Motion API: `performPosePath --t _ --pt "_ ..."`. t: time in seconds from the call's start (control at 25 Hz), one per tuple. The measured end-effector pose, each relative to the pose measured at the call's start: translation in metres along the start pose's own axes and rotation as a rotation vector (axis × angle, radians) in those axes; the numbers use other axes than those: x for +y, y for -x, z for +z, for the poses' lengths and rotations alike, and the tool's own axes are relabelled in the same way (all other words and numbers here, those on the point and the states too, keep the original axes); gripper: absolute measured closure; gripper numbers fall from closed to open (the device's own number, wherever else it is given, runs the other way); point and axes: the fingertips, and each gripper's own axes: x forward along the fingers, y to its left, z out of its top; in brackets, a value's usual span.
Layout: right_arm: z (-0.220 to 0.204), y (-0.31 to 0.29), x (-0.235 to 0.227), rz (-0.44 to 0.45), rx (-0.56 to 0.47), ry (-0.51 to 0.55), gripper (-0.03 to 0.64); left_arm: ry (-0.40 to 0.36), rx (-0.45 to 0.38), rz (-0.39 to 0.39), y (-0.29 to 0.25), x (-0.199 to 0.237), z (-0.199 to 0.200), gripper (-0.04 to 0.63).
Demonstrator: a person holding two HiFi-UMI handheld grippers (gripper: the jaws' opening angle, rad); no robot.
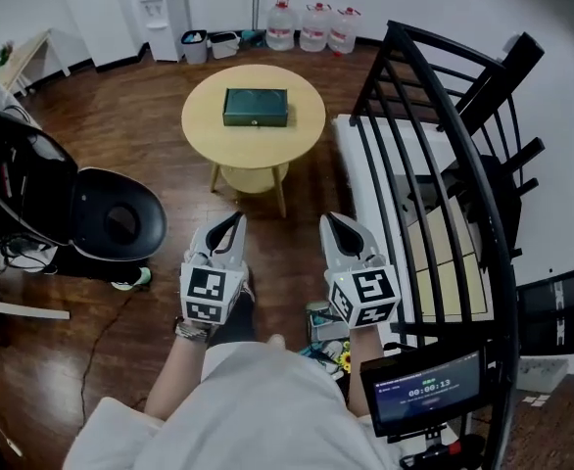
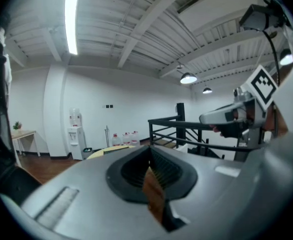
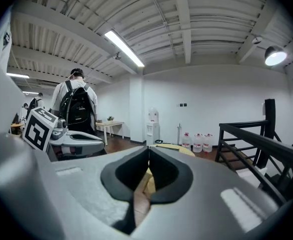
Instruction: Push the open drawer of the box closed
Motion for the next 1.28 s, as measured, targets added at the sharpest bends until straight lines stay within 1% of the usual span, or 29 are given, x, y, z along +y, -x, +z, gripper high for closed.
performPosePath --t 0.12,0.2,0.24,0.4,0.44,0.52,0.6,0.76,0.96,1.08,1.28 --pt "-0.013 0.041 0.02 0.004 -0.001 -0.016 0.612 0.008 0.008 -0.037 0.035 -0.032 -0.01 0.588" --pt "-0.014 0.056 0.034 0.002 -0.012 -0.005 0.612 -0.001 -0.005 -0.046 0.05 -0.04 -0.009 0.588" --pt "-0.013 0.061 0.039 0.0 -0.017 0.0 0.612 -0.006 -0.014 -0.033 0.055 -0.04 -0.005 0.588" --pt "0.001 0.073 0.044 -0.007 -0.045 0.014 0.612 -0.017 -0.031 0.094 0.064 -0.024 0.014 0.589" --pt "0.007 0.073 0.046 -0.008 -0.054 0.031 0.612 -0.035 -0.036 0.102 0.064 -0.021 0.02 0.593" --pt "0.018 0.071 0.057 -0.004 -0.068 0.086 0.612 -0.081 -0.048 0.085 0.07 -0.019 0.031 0.607" --pt "0.025 0.065 0.066 -0.004 -0.076 0.129 0.612 -0.092 -0.064 0.067 0.075 -0.014 0.037 0.609" --pt "0.03 0.05 0.072 0.008 -0.076 0.099 0.613 -0.053 -0.076 0.055 0.078 -0.004 0.036 0.608" --pt "0.039 0.034 0.069 0.021 -0.079 0.094 0.612 -0.067 -0.104 0.046 0.073 0.008 0.045 0.589" --pt "0.045 0.029 0.066 0.027 -0.079 0.091 0.612 -0.073 -0.122 0.039 0.068 0.009 0.051 0.589" --pt "0.051 0.023 0.063 0.019 -0.087 0.12 0.614 -0.074 -0.13 0.021 0.06 0.008 0.054 0.589"
